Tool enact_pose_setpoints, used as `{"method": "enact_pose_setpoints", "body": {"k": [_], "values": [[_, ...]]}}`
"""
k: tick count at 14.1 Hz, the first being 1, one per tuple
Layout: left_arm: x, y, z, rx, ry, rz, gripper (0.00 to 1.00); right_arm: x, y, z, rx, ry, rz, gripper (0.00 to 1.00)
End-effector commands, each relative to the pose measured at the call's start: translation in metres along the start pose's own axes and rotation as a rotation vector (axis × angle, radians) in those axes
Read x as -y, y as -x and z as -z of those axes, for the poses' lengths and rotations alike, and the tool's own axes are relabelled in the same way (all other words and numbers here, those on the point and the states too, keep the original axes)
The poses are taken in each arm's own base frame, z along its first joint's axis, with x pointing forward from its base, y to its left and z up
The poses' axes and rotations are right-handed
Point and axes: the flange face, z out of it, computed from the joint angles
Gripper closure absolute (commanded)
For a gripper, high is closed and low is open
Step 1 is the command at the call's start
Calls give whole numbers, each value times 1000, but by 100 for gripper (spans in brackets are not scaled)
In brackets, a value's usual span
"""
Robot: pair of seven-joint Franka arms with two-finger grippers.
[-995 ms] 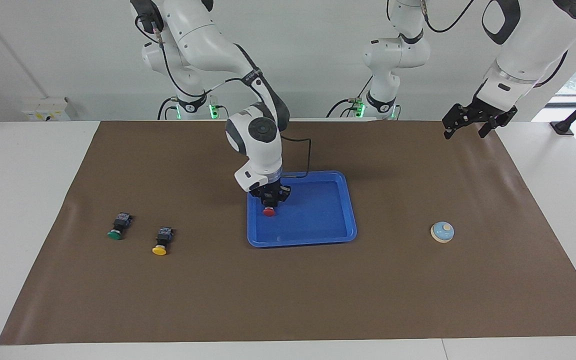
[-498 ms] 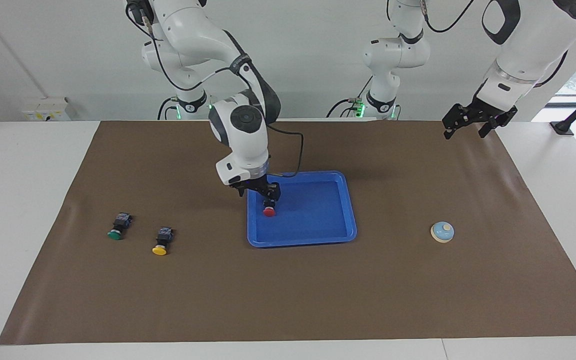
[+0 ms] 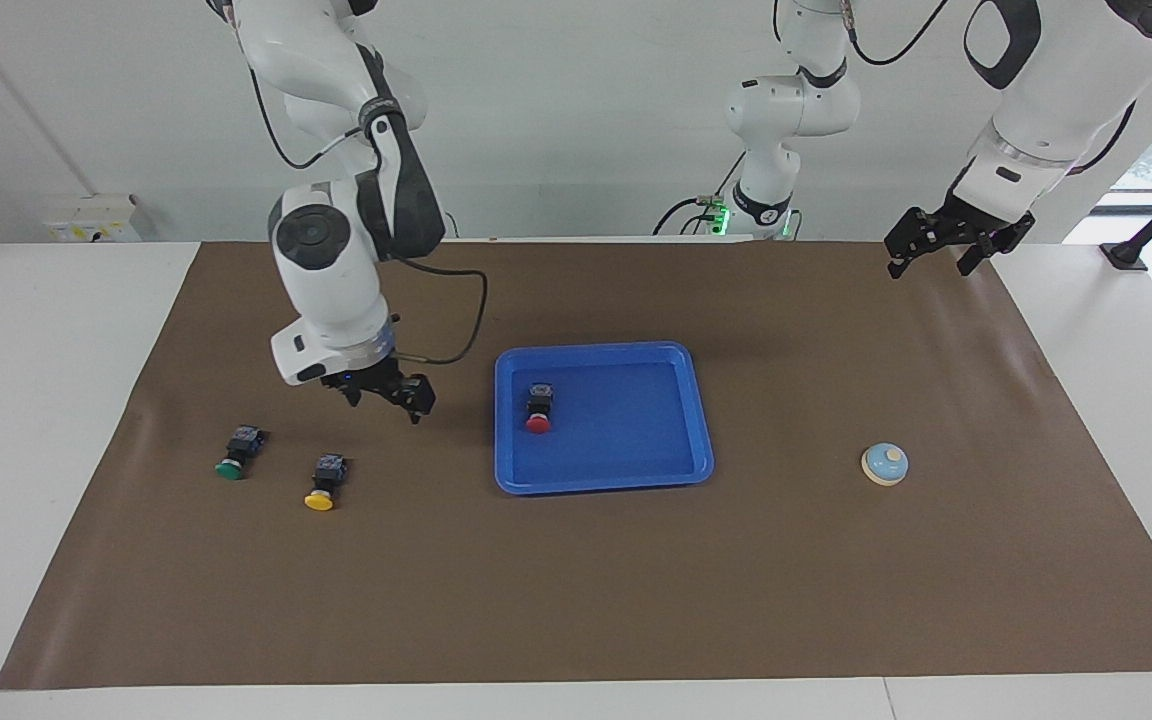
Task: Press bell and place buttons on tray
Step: 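Open the right gripper and withdraw it toward the orange button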
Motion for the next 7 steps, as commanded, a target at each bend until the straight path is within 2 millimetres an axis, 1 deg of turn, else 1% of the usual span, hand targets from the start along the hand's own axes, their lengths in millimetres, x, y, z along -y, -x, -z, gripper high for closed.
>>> {"method": "enact_pose_setpoints", "body": {"k": [1,3,4,7], "values": [[1,1,1,8,15,11,0,-47,-16,-23,-2,-6,16,0],[1,1,1,8,15,11,0,-59,-20,-46,12,-4,-1,0],[2,1,1,8,15,12,0,-66,-26,-59,10,-11,-12,0],[1,1,1,8,15,11,0,-63,-30,-88,-20,-22,-4,0]]}}
